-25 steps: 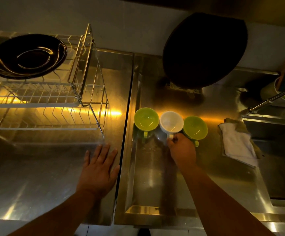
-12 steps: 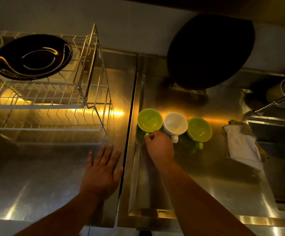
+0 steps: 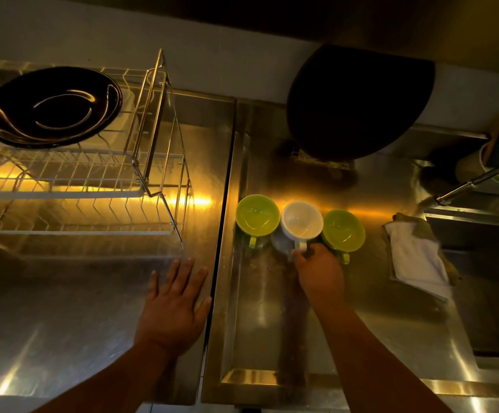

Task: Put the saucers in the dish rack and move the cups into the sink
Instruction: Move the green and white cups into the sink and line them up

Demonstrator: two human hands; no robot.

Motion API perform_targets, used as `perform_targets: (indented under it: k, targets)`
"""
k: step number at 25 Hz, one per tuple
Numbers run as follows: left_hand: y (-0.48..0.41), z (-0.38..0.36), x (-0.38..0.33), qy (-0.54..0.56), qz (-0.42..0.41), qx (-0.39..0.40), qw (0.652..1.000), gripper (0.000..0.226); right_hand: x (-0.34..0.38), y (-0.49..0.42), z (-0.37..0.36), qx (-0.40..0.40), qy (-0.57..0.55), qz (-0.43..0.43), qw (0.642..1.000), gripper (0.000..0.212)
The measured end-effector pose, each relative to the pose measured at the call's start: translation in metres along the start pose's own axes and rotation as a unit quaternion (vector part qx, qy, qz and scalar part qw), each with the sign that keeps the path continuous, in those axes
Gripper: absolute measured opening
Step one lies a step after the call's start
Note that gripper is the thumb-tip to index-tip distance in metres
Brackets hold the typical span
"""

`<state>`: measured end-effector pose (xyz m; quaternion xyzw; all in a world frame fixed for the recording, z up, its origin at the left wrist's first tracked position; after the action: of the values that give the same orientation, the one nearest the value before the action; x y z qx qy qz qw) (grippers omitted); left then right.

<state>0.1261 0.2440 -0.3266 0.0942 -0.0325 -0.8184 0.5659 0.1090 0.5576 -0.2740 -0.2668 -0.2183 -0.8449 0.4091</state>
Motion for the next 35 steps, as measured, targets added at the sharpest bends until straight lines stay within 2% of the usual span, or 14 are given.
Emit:
perform_targets:
  k: [4, 9, 12, 16, 18, 20, 23, 28, 32, 35]
  targets:
    - [0.0, 0.001, 0.0, 0.005, 0.0, -0.002, 1.0, 0.064, 0.006, -0.007, -0.001, -0.016, 0.034, 0.035, 0.999, 0.02]
    - [0.0, 0.002, 0.0, -0.001, -0.002, -0.008, 1.0, 0.064, 0.005, -0.007, -0.003, -0.023, 0.047, 0.034, 0.998, 0.02]
    - [0.0, 0.001, 0.001, 0.002, -0.003, -0.007, 1.0, 0.064, 0.004, -0.005, 0.003, -0.017, 0.01, 0.036, 0.999, 0.024]
    - [0.0, 0.002, 0.0, -0.003, -0.002, -0.006, 1.0, 0.064, -0.026, -0.007, 0.037, -0.124, -0.048, -0.031, 0.991, 0.029]
    - [0.001, 0.003, -0.001, -0.001, -0.001, -0.003, 1.0, 0.065, -0.041, -0.013, 0.048, -0.103, -0.054, -0.068, 0.991, 0.04]
    - [0.001, 0.005, -0.002, -0.003, 0.001, -0.004, 1.0, 0.064, -0.049, -0.021, 0.051, -0.073, -0.008, -0.053, 0.996, 0.045]
    - [0.001, 0.006, -0.002, -0.001, -0.001, -0.001, 1.0, 0.065, -0.048, -0.028, 0.053, -0.089, 0.005, -0.042, 0.995, 0.041]
    - [0.001, 0.006, -0.003, -0.002, 0.0, -0.002, 1.0, 0.065, -0.054, -0.03, 0.05, -0.088, 0.007, -0.088, 0.992, 0.055]
    - [0.002, 0.002, -0.001, -0.002, -0.002, -0.004, 1.0, 0.065, -0.061, -0.043, 0.047, -0.037, 0.012, -0.089, 0.995, 0.021]
    - [0.0, 0.0, 0.0, -0.004, 0.001, -0.011, 1.0, 0.065, -0.063, -0.048, 0.048, -0.039, 0.035, -0.071, 0.996, 0.013]
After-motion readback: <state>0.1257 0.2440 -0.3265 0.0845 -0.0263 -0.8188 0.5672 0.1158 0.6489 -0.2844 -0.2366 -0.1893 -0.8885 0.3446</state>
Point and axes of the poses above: each hand's wrist, its own y-axis away from the middle knuckle, its own z-axis out of the back of the hand, x = y × z, the point moved 2 cm from there along -y, towards the middle knuckle, and after that the axes turned 4 degrees about -y, right-handed, at the moved point
